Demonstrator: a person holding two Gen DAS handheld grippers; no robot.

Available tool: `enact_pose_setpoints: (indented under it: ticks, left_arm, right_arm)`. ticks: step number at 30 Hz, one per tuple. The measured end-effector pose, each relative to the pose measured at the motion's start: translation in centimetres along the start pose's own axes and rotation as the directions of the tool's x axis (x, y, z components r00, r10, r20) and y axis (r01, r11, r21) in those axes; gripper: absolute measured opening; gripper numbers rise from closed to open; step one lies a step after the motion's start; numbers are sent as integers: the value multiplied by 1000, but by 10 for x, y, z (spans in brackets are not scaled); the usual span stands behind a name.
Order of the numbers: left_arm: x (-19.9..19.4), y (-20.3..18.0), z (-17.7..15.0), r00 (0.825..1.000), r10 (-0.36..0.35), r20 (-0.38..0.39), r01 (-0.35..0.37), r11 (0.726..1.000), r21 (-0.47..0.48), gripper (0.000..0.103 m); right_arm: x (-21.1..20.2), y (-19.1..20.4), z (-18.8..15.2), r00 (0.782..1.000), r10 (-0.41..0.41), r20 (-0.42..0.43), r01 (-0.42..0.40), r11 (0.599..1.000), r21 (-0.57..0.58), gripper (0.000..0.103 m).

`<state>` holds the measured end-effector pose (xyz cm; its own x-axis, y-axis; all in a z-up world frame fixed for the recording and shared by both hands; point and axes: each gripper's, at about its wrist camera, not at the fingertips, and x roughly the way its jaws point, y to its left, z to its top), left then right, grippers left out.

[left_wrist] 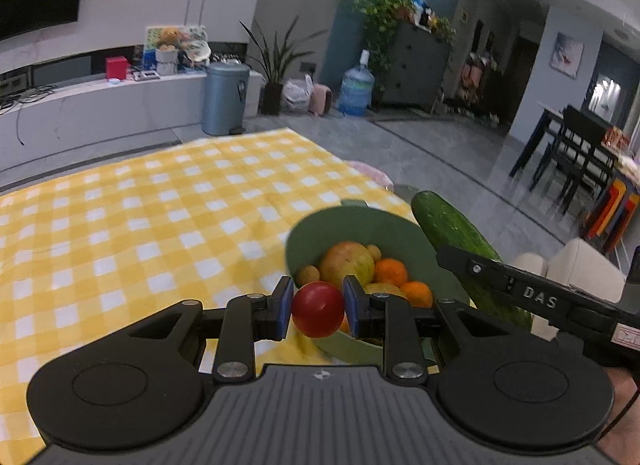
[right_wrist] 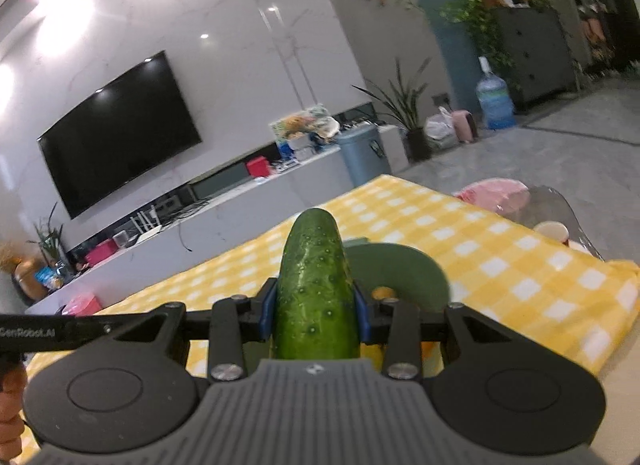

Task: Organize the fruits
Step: 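Carry the tomato and cucumber over the green colander, then open the left tool dropping the tomato in while the right tool lowers the cucumber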

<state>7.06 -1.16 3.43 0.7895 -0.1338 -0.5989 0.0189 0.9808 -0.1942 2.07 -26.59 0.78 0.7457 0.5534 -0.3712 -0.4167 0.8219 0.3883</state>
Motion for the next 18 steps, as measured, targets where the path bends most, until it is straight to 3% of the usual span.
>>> enact_pose_setpoints:
  ticks: [10,15,18]
  left_arm:
    - [37,-10,-6,997,-15,-77,15,1000,-1,30]
    - [46,-11,-9,995,-20,-94,18,1000,-16,30]
    - [49,-10,-9,995,-20,-101,17,1000,-25,30]
  right_arm:
    - [30,-19,1,999,-7,-50,8,1000,20,35]
    - [53,-14,3,992,-63,-113,58,997,-51,36]
    - [62,-16,2,989,-76,-129,73,997,-23,36]
